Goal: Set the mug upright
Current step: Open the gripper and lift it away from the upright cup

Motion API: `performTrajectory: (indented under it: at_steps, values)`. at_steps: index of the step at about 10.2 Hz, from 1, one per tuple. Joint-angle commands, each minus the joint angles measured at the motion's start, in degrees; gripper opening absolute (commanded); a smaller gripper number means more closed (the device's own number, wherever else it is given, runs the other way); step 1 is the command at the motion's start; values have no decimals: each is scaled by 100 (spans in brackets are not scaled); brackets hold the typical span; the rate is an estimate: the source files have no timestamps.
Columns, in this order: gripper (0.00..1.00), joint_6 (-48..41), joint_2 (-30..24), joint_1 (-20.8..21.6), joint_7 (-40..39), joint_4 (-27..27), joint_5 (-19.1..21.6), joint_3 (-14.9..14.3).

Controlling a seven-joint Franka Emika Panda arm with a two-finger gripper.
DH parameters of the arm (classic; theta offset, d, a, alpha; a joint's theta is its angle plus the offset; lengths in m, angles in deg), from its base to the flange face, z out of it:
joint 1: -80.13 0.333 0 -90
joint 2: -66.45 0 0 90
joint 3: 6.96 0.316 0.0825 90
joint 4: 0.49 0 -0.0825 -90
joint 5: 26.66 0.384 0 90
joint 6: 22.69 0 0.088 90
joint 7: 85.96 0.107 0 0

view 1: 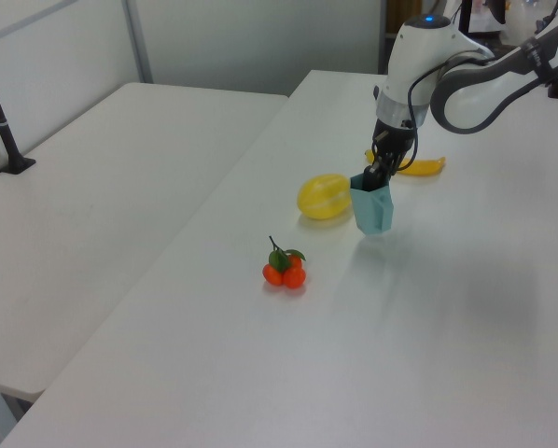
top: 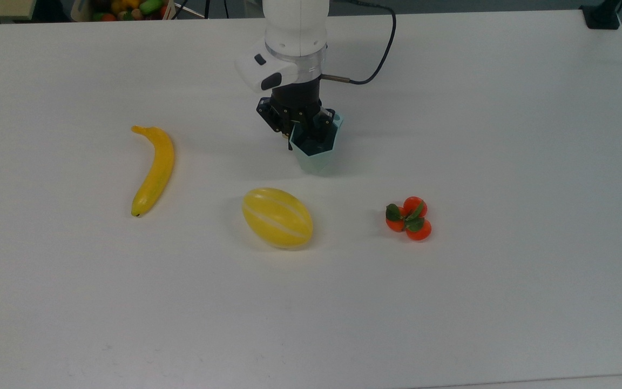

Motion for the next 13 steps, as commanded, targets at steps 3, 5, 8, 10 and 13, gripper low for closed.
performTrajectory:
  at_steps: [3,5,8,10,13]
  values:
    - [14,420,194,-158,-432,46,185,-3]
    - [41,420,204,-193,-467,63,184,-3]
    - [94,-95,-41,-289,-502,457,211,-3]
    - [100,-1201,-60,-526,-703,1159,298,6]
    - [100,-3020,-253,-947,-985,1994,413,-65]
